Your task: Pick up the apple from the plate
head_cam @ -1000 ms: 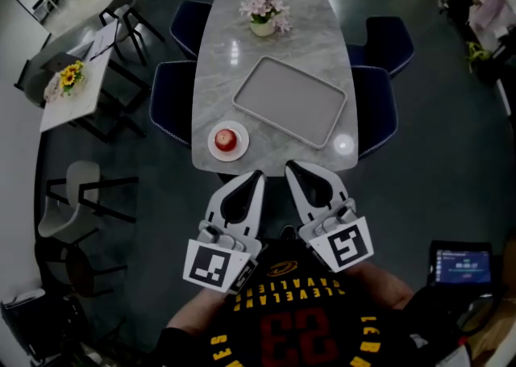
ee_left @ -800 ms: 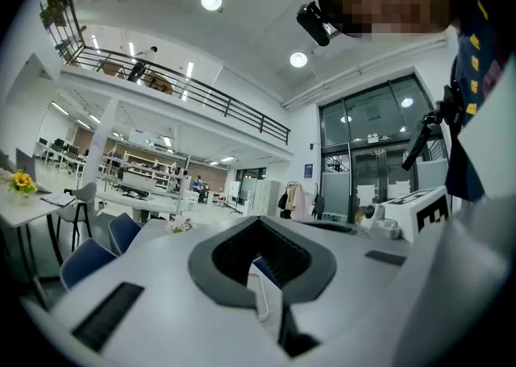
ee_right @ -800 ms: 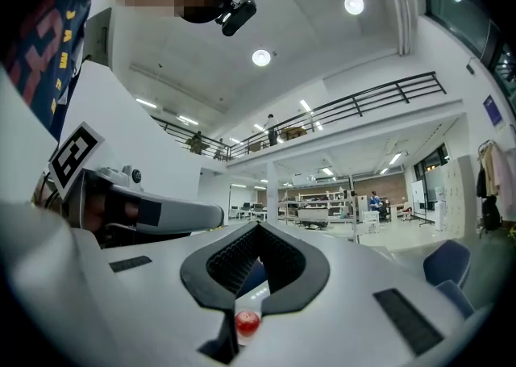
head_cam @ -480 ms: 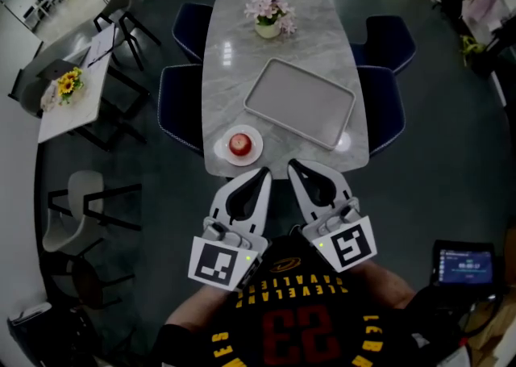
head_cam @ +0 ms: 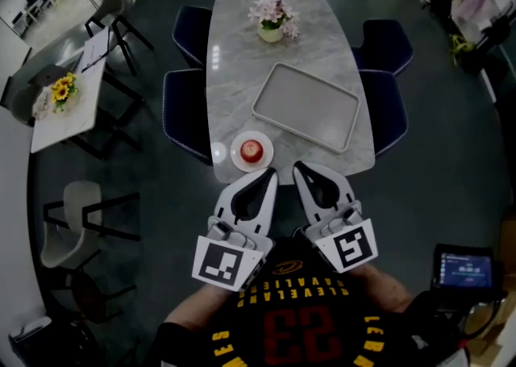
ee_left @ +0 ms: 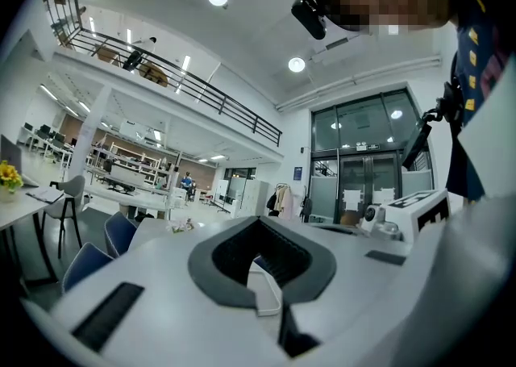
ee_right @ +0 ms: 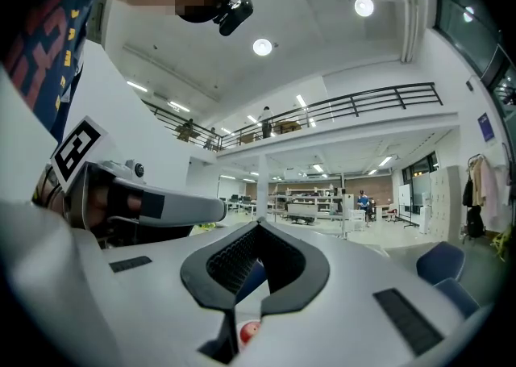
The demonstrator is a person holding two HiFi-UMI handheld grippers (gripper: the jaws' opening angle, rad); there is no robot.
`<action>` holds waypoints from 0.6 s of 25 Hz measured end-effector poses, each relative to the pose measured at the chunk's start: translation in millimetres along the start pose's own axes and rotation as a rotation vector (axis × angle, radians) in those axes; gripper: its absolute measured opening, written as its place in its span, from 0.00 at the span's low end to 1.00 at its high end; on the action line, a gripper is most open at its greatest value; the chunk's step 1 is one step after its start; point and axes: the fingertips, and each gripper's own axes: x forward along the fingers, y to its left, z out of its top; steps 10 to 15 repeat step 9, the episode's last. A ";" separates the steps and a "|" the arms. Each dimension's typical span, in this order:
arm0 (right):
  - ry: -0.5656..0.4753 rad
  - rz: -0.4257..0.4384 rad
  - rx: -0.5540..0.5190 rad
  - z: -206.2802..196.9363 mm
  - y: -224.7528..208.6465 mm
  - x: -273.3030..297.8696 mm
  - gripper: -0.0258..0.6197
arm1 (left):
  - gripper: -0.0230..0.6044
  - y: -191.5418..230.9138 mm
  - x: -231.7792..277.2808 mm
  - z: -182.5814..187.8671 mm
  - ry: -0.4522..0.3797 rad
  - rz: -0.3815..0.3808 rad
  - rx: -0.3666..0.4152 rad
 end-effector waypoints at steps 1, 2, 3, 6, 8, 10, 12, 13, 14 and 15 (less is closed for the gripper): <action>0.000 -0.006 0.000 -0.3 2.6 3.3 0.05 | 0.04 4.1 -2.2 0.7 -0.001 -0.004 0.000; 0.001 -0.011 0.000 -0.6 5.1 6.4 0.05 | 0.04 8.1 -4.2 1.1 -0.001 -0.008 -0.001; 0.002 -0.016 0.001 -1.2 7.6 9.4 0.05 | 0.04 12.1 -6.3 1.2 -0.001 -0.012 -0.002; 0.004 -0.029 -0.002 -3.3 16.7 18.7 0.05 | 0.04 24.9 -13.0 0.9 -0.003 -0.021 -0.007; 0.002 -0.035 -0.001 -4.7 23.6 25.7 0.05 | 0.04 33.5 -17.6 0.9 -0.006 -0.025 -0.014; 0.001 -0.037 -0.001 -5.6 27.1 29.3 0.05 | 0.04 37.7 -20.0 0.8 -0.008 -0.026 -0.018; 0.001 -0.037 -0.001 -5.6 27.1 29.3 0.05 | 0.04 37.7 -20.0 0.8 -0.008 -0.026 -0.018; 0.001 -0.037 -0.001 -5.6 27.1 29.3 0.05 | 0.04 37.7 -20.0 0.8 -0.008 -0.026 -0.018; 0.001 -0.037 -0.001 -5.6 27.1 29.3 0.05 | 0.04 37.7 -20.0 0.8 -0.008 -0.026 -0.018; 0.001 -0.037 -0.001 -5.6 27.1 29.3 0.05 | 0.04 37.7 -20.0 0.8 -0.008 -0.026 -0.018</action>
